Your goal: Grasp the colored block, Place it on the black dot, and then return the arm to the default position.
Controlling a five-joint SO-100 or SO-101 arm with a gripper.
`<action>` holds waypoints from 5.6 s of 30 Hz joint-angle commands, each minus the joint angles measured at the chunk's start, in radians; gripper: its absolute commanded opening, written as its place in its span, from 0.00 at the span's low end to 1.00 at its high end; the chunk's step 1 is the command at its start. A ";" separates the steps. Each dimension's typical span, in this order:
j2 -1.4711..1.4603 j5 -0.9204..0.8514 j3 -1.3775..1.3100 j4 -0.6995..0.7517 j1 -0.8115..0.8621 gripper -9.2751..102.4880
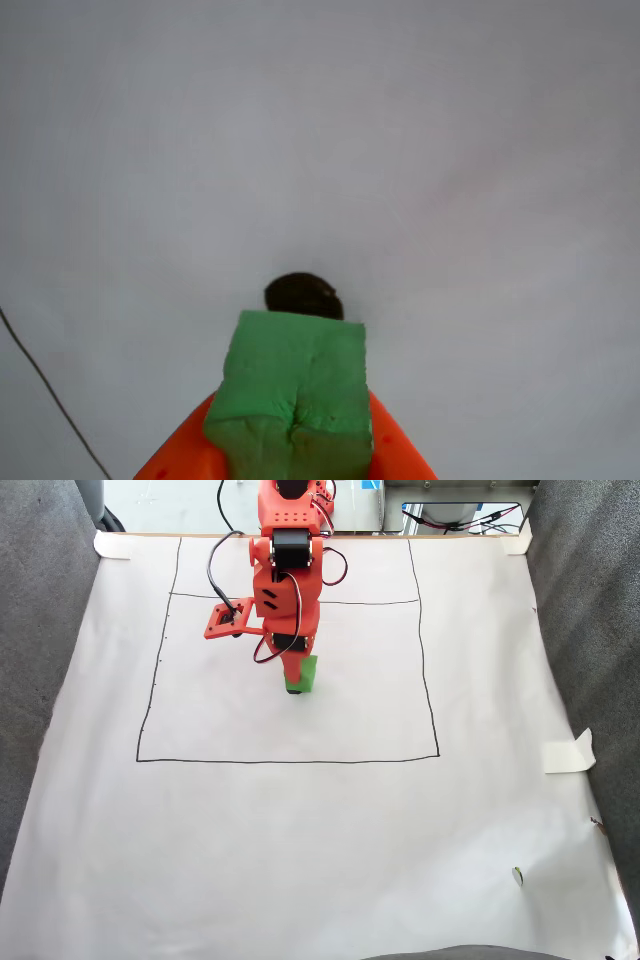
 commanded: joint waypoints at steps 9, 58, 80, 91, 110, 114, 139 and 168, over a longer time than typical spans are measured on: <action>0.044 0.008 -0.005 -0.006 0.041 0.08; -0.034 -0.051 -0.003 -0.034 0.012 0.08; -0.040 -0.052 -0.003 -0.025 0.009 0.08; -0.041 -0.055 -0.003 -0.026 0.032 0.08; -0.041 -0.089 -0.002 -0.025 0.021 0.08; -0.041 -0.101 0.002 -0.028 0.021 0.12; -0.015 -0.120 0.037 -0.020 0.017 0.46; 0.572 -0.084 0.518 -0.029 0.038 0.61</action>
